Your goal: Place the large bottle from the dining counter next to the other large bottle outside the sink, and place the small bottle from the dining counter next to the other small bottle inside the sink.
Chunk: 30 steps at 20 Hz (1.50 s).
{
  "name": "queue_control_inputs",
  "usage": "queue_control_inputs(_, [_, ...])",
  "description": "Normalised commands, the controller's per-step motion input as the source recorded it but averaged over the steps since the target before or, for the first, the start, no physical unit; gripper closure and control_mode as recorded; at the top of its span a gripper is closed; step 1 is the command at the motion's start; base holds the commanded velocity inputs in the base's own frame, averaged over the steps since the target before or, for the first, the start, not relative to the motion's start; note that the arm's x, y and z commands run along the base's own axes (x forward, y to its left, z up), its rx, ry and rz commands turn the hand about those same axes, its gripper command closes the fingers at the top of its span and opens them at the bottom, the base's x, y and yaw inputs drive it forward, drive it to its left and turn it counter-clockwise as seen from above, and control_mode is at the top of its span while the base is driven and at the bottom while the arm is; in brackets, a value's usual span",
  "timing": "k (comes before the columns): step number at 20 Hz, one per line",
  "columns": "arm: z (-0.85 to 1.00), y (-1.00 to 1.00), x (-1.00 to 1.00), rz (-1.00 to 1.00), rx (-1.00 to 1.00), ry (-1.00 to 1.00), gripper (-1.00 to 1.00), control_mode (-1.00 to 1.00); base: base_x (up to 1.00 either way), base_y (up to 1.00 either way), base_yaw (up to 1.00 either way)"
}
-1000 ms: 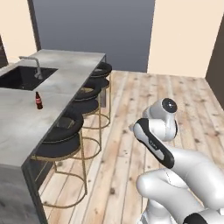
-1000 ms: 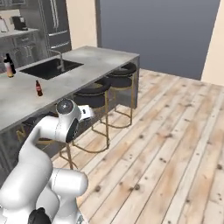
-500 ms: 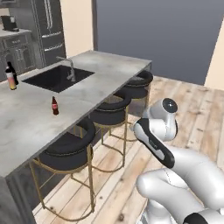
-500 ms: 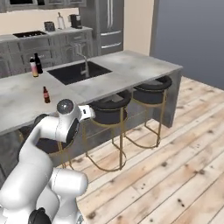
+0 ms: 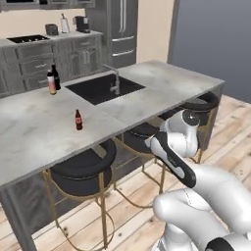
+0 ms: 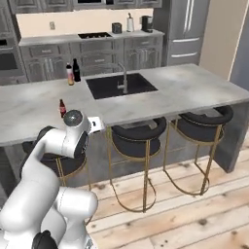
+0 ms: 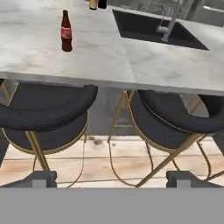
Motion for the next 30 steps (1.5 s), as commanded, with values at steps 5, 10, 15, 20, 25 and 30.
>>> queue_control_inputs(5, [0.00, 0.00, 0.00, 0.00, 0.00, 0.00, -1.00, 1.00, 0.05, -0.28, 0.52])
queue_control_inputs(10, [0.00, 0.00, 0.00, 0.00, 0.00, 0.00, -1.00, 1.00, 0.13, -0.19, 0.51])
queue_control_inputs(15, [0.00, 0.00, 0.00, 0.00, 0.00, 0.00, -1.00, 1.00, 0.14, -0.17, 0.34])
queue_control_inputs(20, [0.00, 0.00, 0.00, 0.00, 0.00, 0.00, -1.00, 1.00, 0.09, -0.20, 0.18])
queue_control_inputs(25, [0.00, 0.00, 0.00, 0.00, 0.00, 0.00, -1.00, 1.00, 0.21, -0.28, 0.11])
queue_control_inputs(30, [0.00, 0.00, 0.00, 0.00, 0.00, 0.00, -1.00, 1.00, 0.35, -0.32, 0.06])
